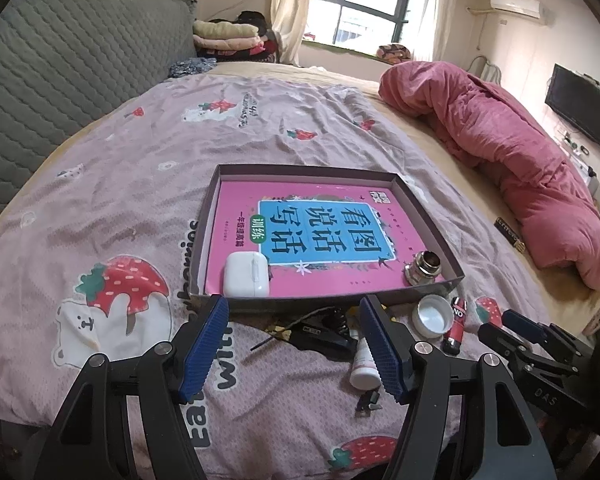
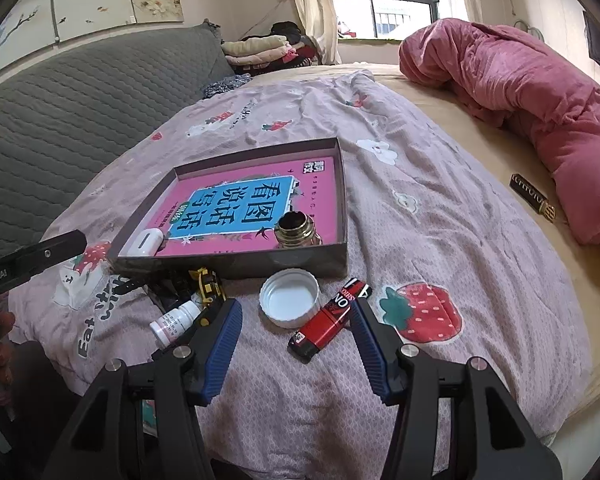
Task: Organize rigid objects
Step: 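Withdraw both tools from the box toward the remaining objects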
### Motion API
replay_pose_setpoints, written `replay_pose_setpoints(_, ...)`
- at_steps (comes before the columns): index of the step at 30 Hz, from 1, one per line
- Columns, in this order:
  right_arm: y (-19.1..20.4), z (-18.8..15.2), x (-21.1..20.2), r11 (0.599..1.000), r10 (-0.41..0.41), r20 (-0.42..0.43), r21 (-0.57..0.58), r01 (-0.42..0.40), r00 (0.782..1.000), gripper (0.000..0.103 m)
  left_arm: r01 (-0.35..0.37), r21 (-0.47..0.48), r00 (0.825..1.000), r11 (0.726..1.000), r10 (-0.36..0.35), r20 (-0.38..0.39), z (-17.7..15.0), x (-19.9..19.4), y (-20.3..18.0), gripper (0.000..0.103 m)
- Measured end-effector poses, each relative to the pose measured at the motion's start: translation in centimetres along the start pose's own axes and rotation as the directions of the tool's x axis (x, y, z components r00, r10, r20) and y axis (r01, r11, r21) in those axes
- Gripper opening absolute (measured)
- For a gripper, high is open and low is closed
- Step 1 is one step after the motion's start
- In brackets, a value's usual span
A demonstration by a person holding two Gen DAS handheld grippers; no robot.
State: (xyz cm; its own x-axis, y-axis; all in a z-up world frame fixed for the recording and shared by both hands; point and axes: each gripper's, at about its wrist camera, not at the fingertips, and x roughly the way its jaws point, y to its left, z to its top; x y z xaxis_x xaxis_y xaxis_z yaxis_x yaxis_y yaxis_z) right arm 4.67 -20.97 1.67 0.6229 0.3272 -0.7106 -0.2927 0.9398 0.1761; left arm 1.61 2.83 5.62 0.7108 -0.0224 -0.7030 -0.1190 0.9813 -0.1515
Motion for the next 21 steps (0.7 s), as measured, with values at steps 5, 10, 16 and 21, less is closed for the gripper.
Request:
replay_pose_setpoints(5, -0.3, -0.3, 0.6, 1.0, -0.012, -0.033, 0.016, 0.012, 0.999, 0.056, 0.008, 0.015, 1.0, 1.0, -0.008, -0.011, -0.4, 0.0, -0.7, 0.07)
replay_pose_setpoints(10, -0.3, -0.4, 1.1, 1.0, -0.021, -0.052, 0.015, 0.022, 0.998, 0.056, 0.02, 0.042, 1.0, 0.999, -0.018, -0.025, -1.0, 0.3, -1.6, 0.07)
replay_pose_setpoints(16, -0.4, -0.6, 1.5, 1.0, -0.023, -0.064, 0.013, 0.023, 0.998, 0.056, 0.027, 0.053, 0.999, 0.998, -0.025, -0.041, -1.3, 0.6, -2.1, 0.07)
replay_pose_setpoints(21, -0.4, -0.6, 1.5, 1.0, -0.022, -0.06, 0.013, 0.023, 0.998, 0.056, 0.026, 0.052, 0.998, 0.998, -0.023, -0.055, -1.5, 1.0, -2.1, 0.07)
